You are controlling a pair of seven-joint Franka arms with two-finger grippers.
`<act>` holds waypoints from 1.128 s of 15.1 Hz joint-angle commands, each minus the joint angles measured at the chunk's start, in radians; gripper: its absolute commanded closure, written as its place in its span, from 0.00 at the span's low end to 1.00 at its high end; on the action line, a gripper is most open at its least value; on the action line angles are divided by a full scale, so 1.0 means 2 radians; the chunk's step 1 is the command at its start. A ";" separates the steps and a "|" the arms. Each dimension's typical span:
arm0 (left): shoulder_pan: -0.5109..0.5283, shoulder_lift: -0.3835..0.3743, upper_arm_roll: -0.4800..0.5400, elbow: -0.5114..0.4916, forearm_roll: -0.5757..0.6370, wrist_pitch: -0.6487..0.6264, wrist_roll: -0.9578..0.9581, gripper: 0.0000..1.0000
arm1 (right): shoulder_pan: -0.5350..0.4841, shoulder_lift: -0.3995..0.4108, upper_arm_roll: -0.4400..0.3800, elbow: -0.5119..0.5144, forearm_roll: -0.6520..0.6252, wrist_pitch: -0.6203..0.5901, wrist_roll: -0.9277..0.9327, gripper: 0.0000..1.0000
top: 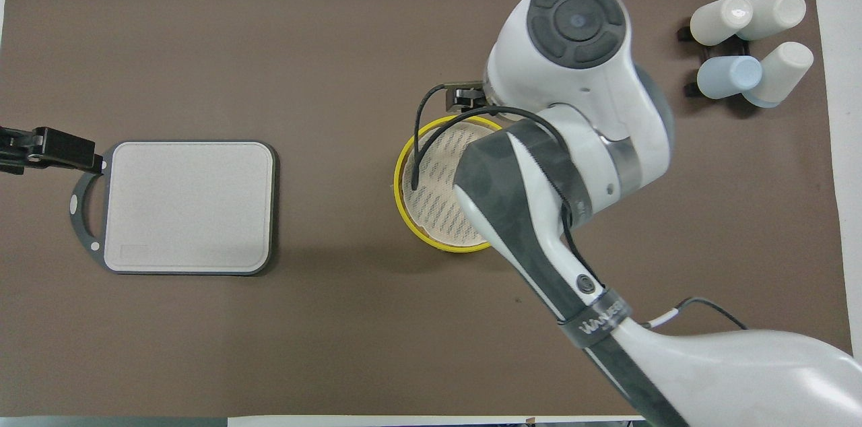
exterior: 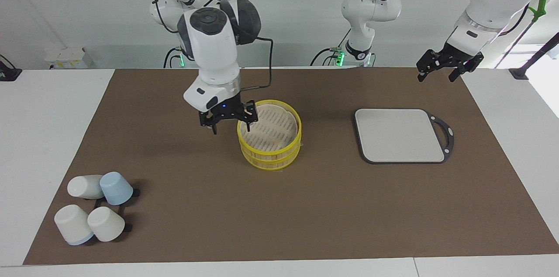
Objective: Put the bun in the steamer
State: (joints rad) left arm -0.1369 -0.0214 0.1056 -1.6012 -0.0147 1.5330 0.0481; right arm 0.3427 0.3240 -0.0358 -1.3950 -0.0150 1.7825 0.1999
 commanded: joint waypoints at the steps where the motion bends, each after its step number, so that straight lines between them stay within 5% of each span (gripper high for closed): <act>1: 0.005 -0.005 -0.003 -0.006 -0.003 0.007 0.004 0.00 | -0.051 -0.025 0.007 -0.010 0.008 -0.042 -0.092 0.00; 5: 0.005 -0.005 -0.003 -0.006 -0.003 0.007 0.004 0.00 | -0.100 -0.070 0.006 -0.049 0.009 -0.090 -0.128 0.00; 10: 0.004 -0.005 -0.003 -0.006 -0.002 0.007 0.004 0.00 | -0.147 -0.176 0.006 -0.217 0.010 -0.010 -0.129 0.00; 17: 0.002 -0.005 -0.003 -0.006 -0.002 0.007 0.004 0.00 | -0.175 -0.142 0.003 -0.141 0.011 -0.048 -0.129 0.00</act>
State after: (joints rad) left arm -0.1369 -0.0214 0.1027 -1.6012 -0.0147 1.5342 0.0481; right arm 0.0205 0.0177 -0.0361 -1.7149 -0.0117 1.7139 -0.0374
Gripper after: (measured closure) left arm 0.000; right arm 0.000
